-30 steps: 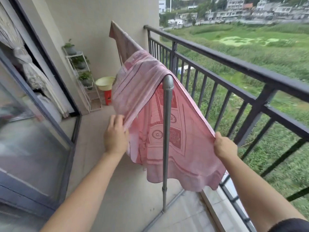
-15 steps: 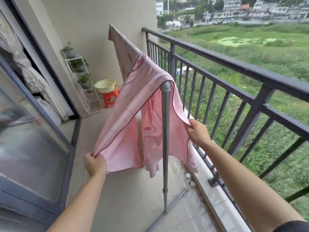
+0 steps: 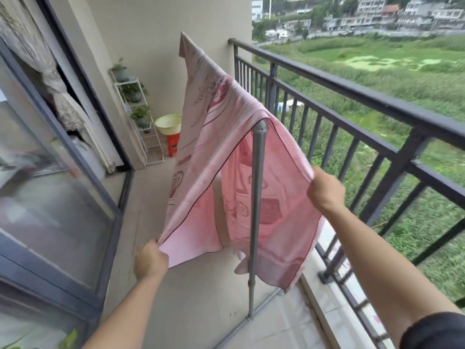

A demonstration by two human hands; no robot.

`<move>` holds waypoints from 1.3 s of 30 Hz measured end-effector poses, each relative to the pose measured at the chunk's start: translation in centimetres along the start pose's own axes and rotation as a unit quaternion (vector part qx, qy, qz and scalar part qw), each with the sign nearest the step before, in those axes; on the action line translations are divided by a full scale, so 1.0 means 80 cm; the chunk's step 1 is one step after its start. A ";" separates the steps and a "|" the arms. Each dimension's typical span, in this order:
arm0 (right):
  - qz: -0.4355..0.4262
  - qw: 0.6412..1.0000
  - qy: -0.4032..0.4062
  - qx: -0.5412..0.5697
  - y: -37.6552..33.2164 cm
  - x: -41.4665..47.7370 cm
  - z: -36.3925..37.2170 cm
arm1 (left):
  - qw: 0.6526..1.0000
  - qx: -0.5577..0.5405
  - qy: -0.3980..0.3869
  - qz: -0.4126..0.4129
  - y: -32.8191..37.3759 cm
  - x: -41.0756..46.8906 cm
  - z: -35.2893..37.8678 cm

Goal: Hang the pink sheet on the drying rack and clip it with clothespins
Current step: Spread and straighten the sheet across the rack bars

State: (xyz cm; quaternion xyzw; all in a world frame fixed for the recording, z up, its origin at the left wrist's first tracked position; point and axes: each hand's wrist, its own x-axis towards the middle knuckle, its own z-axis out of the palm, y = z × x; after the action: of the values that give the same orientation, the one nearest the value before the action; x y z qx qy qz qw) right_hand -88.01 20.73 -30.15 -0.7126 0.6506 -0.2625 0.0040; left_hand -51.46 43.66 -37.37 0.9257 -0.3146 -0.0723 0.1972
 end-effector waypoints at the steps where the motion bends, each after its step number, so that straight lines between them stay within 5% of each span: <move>1: 0.028 0.998 0.051 0.011 0.019 0.007 -0.014 | 0.999 -0.046 0.008 -0.027 0.002 0.000 0.003; 4: 0.092 0.982 0.160 0.036 0.069 0.022 -0.050 | 0.977 -0.175 0.044 -0.110 -0.001 0.006 0.002; 7: 0.082 0.987 0.136 -0.011 0.092 0.020 -0.061 | 0.950 -0.247 0.099 -0.164 0.002 0.009 -0.006; 12: 0.162 0.977 -0.115 -0.073 0.108 -0.024 -0.015 | 0.906 -0.347 0.214 -0.117 0.043 0.011 -0.058; 15: 0.209 0.935 -0.277 -0.068 0.130 -0.060 0.017 | 0.891 -0.361 0.276 0.001 0.088 0.006 -0.119; 17: 0.165 0.921 -0.347 -0.069 0.132 -0.069 0.026 | 0.874 -0.375 0.294 0.090 0.120 -0.007 -0.157; 19: 0.111 0.939 -0.326 -0.013 0.116 -0.067 0.029 | 0.852 -0.406 0.286 0.165 0.149 -0.025 -0.181; 23: -0.004 0.976 -0.162 0.147 0.051 -0.054 0.011 | 0.811 -0.471 0.233 0.256 0.193 -0.074 -0.194; 27: -0.102 0.978 -0.089 0.156 -0.001 -0.053 -0.019 | 0.789 -0.467 0.163 0.364 0.212 -0.110 -0.169; 29: -0.116 0.982 -0.051 0.138 -0.011 -0.056 -0.022 | 0.812 -0.437 0.103 0.372 0.211 -0.118 -0.132; 34: 0.006 0.988 -0.038 0.148 -0.005 -0.058 -0.024 | 0.946 -0.214 -0.010 0.244 0.178 -0.118 -0.007; 39: 0.046 0.982 0.011 0.184 0.004 -0.051 -0.043 | 0.968 -0.016 -0.108 0.228 0.171 -0.102 0.045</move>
State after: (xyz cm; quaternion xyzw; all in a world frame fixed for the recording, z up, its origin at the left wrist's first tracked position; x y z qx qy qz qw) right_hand -89.66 25.64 -28.79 -0.6664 0.6231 -0.3850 0.1397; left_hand -66.42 37.62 -34.98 0.8131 -0.5352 -0.1302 0.1884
